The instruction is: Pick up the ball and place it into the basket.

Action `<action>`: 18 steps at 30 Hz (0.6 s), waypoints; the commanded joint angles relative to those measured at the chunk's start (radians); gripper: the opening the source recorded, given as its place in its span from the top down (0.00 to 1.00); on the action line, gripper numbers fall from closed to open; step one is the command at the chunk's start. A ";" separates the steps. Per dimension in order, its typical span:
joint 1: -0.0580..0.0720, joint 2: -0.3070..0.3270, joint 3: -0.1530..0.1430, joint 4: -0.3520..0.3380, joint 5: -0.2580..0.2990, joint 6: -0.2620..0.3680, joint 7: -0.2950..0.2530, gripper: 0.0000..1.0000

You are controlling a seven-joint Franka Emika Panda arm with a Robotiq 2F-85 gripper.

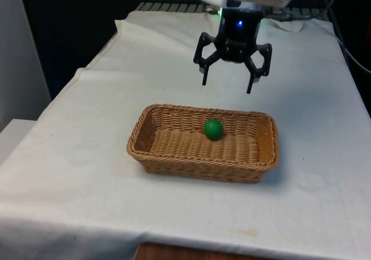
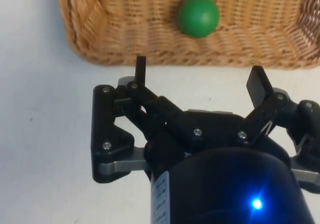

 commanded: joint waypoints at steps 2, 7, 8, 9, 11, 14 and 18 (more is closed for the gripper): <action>0.006 -0.051 -0.005 -0.047 -0.010 -0.003 -0.002 0.00; 0.005 -0.107 -0.005 -0.095 -0.020 -0.005 -0.005 0.00; 0.004 -0.120 -0.004 -0.106 -0.023 -0.005 -0.006 0.00; 0.003 -0.147 -0.004 -0.129 -0.027 -0.006 -0.009 0.00; 0.001 -0.172 -0.004 -0.151 -0.028 -0.007 -0.015 0.00; -0.001 -0.181 -0.002 -0.159 -0.021 -0.004 -0.021 0.00; -0.004 -0.230 -0.003 -0.213 -0.020 0.001 -0.044 0.00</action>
